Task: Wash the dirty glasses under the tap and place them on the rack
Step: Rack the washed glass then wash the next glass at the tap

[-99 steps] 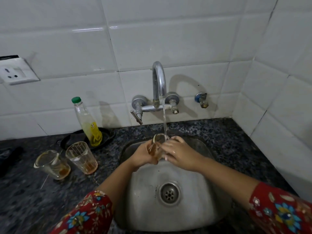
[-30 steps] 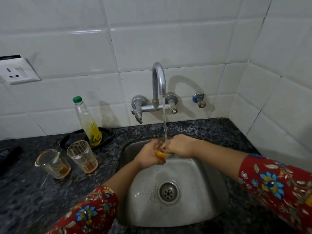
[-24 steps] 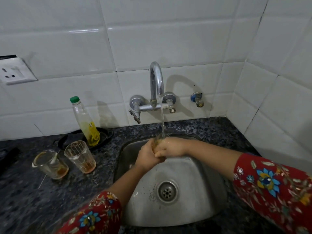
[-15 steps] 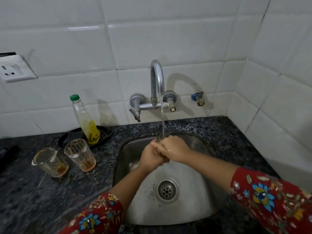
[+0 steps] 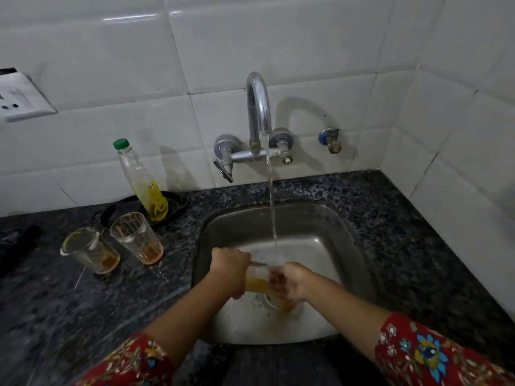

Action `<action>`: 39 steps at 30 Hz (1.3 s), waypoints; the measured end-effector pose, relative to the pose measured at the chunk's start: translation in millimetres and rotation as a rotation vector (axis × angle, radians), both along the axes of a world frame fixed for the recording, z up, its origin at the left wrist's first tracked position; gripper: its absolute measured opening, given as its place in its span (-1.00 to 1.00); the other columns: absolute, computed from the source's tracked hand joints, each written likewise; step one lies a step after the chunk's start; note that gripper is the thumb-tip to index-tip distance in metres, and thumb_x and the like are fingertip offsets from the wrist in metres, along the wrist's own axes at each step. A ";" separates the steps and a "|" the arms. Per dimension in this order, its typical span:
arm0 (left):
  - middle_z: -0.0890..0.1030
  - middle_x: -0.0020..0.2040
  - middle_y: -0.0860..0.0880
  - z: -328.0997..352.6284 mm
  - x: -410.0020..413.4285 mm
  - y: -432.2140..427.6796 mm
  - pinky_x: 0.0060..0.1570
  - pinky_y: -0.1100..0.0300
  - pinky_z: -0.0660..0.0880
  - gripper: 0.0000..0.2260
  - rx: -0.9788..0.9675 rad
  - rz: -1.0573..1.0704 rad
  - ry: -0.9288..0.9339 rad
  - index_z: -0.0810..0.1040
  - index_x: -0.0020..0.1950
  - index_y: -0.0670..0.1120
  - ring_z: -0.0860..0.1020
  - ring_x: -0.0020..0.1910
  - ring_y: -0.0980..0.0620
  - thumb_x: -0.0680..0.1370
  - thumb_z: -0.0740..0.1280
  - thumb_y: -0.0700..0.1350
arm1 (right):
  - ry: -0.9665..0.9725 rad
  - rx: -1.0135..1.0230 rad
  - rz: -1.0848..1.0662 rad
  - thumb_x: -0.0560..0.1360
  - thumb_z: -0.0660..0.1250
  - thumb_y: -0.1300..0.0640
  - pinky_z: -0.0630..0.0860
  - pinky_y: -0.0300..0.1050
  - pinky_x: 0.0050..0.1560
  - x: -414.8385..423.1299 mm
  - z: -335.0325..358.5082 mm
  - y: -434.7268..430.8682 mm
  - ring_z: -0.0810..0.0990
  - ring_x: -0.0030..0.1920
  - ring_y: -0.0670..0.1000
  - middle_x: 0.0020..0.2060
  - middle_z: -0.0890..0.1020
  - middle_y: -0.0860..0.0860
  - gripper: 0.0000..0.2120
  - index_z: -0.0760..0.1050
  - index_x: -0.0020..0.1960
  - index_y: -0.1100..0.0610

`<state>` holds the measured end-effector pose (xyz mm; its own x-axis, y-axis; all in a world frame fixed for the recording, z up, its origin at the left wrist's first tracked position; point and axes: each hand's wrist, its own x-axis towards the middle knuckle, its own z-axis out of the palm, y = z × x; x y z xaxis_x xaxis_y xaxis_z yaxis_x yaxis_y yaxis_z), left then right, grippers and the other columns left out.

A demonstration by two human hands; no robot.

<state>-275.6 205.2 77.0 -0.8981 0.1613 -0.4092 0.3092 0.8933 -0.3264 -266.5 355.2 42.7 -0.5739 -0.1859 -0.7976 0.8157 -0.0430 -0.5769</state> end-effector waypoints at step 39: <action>0.62 -0.07 -0.19 24.4 -54.4 6.7 0.05 -0.01 0.56 -0.73 1.700 0.208 -0.740 0.54 0.05 -0.23 0.61 -0.05 -0.15 0.37 0.41 -0.37 | 1.590 0.520 0.374 0.61 0.06 0.04 0.46 -0.12 -0.13 -44.2 64.7 32.2 0.47 -0.22 -0.06 -0.34 0.48 -0.13 -0.64 0.48 -0.25 0.13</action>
